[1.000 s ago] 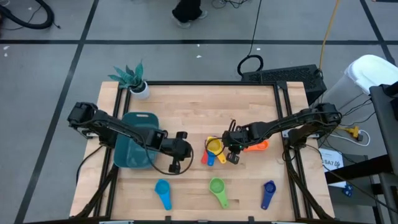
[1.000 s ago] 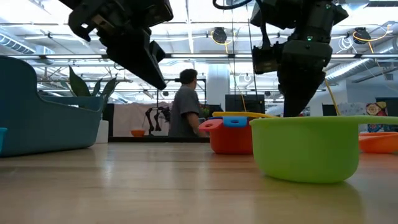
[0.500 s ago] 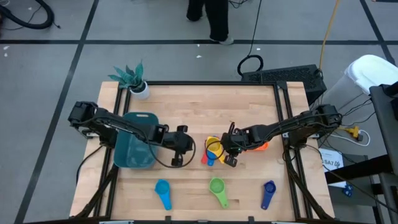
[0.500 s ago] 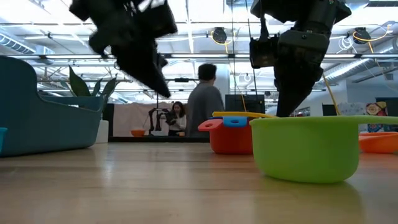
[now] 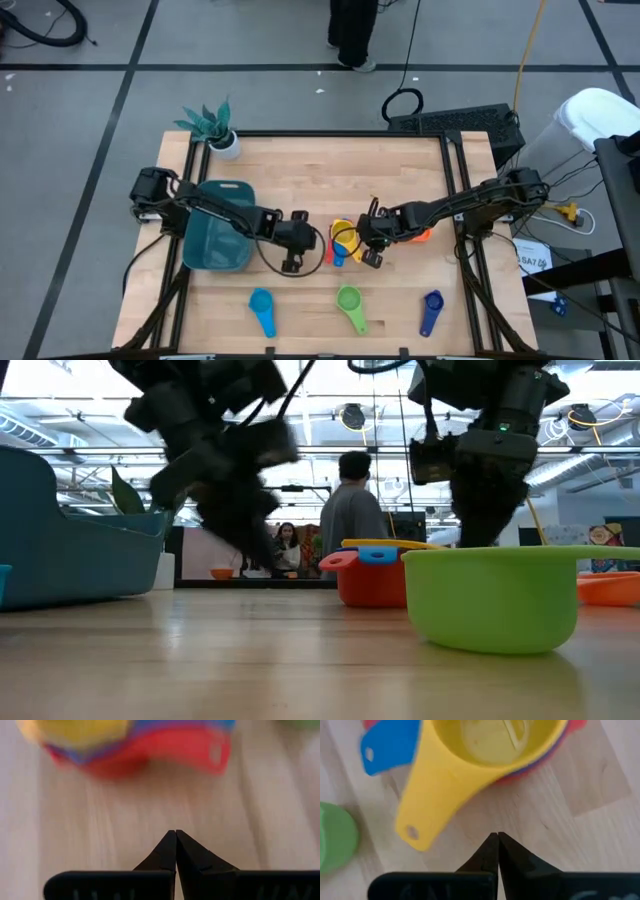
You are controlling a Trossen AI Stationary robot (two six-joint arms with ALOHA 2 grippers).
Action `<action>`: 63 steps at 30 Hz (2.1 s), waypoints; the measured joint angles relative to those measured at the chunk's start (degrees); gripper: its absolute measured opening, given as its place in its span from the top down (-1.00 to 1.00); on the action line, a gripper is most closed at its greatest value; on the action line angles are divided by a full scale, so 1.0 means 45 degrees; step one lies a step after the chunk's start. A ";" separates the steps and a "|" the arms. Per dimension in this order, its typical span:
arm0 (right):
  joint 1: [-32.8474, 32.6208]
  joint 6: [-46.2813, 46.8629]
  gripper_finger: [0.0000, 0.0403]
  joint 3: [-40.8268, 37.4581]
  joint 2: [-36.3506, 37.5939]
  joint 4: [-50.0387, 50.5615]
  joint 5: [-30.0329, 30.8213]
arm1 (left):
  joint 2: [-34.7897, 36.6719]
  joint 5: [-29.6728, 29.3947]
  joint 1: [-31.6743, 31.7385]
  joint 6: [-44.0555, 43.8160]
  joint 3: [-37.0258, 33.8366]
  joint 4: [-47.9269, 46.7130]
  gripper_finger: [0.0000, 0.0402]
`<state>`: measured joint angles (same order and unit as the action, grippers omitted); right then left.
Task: Nest measuring cups in basket
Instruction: Stack the yellow measuring cup on top of the blue measuring cup
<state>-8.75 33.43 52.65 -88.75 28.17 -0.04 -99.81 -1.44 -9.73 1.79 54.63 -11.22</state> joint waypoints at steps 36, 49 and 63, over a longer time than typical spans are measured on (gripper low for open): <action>-0.0199 0.0422 1.00 -0.0430 -0.0654 -0.2476 -0.0352 | 0.0004 0.0321 -0.0060 -0.0278 -0.0019 0.2848 0.97; -0.0252 0.0417 1.00 -0.0430 -0.0670 -0.2950 -0.0410 | -0.0913 0.0083 0.0084 -0.0219 0.0012 0.2783 0.97; -0.0248 0.0514 1.00 -0.0425 -0.0670 -0.3383 -0.0451 | -0.0924 0.0093 0.0241 -0.0219 -0.0019 0.3753 0.97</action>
<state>-9.87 35.75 50.74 -91.77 12.94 -2.07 -103.96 -1.02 -8.64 0.80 54.54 5.66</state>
